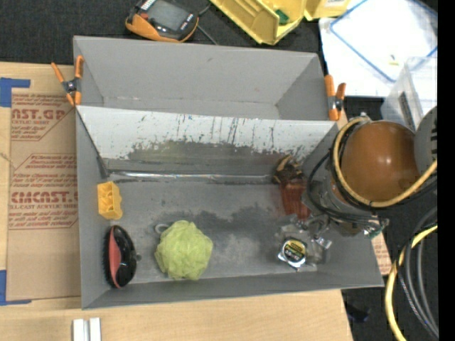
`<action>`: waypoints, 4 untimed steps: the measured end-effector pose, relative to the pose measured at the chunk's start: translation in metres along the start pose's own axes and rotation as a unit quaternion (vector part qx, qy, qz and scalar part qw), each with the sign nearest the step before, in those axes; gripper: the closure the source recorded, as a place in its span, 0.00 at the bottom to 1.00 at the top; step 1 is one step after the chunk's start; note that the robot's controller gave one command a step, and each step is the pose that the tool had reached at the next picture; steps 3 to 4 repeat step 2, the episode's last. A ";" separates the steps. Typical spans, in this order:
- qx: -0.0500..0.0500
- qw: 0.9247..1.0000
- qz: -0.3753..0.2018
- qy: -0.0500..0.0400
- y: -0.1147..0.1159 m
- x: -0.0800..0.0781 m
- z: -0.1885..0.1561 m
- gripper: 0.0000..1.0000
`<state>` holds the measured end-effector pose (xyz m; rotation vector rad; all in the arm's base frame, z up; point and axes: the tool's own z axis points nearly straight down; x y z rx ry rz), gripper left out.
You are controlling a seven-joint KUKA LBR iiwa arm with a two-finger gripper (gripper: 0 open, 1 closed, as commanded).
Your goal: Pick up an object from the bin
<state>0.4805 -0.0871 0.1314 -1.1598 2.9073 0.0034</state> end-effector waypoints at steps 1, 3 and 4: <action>-0.001 1.000 0.000 0.000 0.001 0.000 -0.028 1.00; 0.000 1.000 0.000 -0.001 0.000 -0.001 -0.051 1.00; 0.000 1.000 0.000 -0.001 0.000 -0.001 -0.051 1.00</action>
Offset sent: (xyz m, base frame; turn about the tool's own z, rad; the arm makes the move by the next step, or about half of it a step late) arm -0.0004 0.0003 0.0408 0.0004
